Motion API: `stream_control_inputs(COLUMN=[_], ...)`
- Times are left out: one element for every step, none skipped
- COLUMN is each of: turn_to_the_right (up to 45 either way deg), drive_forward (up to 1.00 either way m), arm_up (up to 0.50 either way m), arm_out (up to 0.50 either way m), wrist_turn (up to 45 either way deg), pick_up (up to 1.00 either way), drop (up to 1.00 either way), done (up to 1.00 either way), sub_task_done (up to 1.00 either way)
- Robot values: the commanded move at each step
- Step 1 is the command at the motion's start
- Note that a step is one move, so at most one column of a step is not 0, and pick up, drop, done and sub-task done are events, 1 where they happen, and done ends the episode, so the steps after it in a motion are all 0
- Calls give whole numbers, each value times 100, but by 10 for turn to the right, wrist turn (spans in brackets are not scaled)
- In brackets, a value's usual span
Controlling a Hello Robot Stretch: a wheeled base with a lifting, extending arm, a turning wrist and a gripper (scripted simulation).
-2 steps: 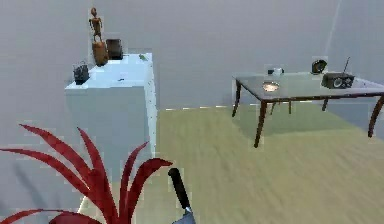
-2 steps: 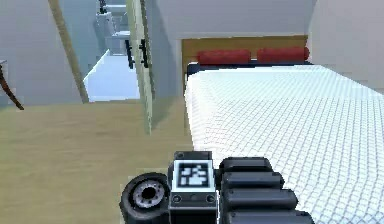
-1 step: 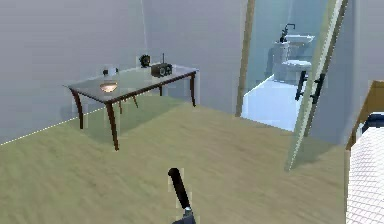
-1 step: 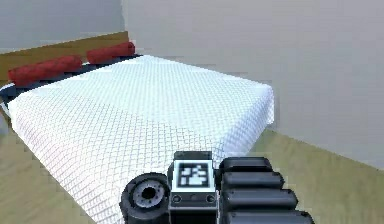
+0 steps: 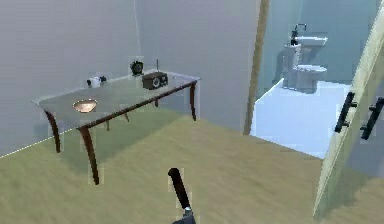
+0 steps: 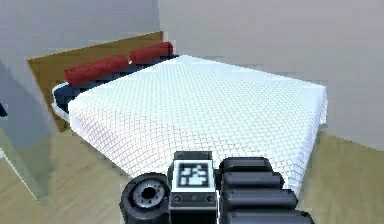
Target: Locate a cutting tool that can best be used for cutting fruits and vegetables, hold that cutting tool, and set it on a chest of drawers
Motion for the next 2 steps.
stream_control_inputs(turn_to_the_right=[210,30], drive_forward=[0,0], arm_up=[0,0], arm_out=[0,0], wrist_turn=[0,0], pick_up=[0,0], drop=[0,0], done=[0,0], sub_task_done=[0,0])
